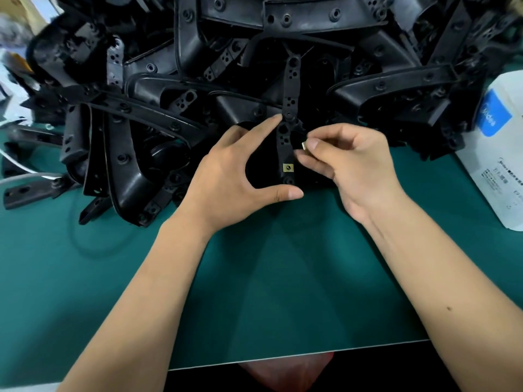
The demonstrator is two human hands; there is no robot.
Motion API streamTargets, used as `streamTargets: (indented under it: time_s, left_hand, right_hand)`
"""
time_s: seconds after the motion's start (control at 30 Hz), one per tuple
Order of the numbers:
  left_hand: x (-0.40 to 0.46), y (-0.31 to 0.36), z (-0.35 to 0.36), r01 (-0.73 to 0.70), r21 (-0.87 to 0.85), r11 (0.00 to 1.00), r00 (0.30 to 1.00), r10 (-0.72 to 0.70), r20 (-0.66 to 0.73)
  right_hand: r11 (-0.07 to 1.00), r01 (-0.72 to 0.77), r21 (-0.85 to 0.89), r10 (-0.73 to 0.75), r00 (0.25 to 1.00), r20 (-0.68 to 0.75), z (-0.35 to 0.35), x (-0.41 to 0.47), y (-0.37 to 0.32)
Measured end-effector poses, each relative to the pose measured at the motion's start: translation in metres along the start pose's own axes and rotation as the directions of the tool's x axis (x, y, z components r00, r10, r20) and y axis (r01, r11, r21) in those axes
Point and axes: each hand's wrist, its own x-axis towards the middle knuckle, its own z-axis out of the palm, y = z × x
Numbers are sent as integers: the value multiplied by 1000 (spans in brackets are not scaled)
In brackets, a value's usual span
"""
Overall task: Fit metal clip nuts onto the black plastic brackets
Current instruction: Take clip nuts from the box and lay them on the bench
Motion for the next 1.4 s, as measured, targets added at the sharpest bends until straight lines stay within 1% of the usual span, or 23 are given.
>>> streamTargets:
  time_s: [0.1,0.37,0.57,0.9,1.03,1.13,1.4]
  left_hand:
    - [-1,4,4,-10,-40,999,1000,10,-4]
    - [0,5,8,-32,-34,999,999,32,12]
    - [0,4,9,-38,-48,998,999,38,10]
    - [-1,5,7,-29,-52,998,1000,29,8]
    - [-2,7,8,-35,-25,999,999,36,36]
    - [-2,8,8,-48,-26,998,998,49,31]
    - [-2,7,6,-49,-66,997,999,51,16]
  right_hand:
    - [998,-53,25,54,998,-18,-1,-1,-4]
    - [998,-58,16,59,997,-47,3,-3,-6]
    - [993,-120,-5,121,992,28,1,-2,-6]
    - [994,-105,26,104,994,46,-1,-1,-6]
    - [993,-114,-17,115,991,75,-1,1,-6]
    - [994,-105,-33,107,991,75,-3,1,-5]
    - [989,-138,48,133,987,85,-7,1,-9]
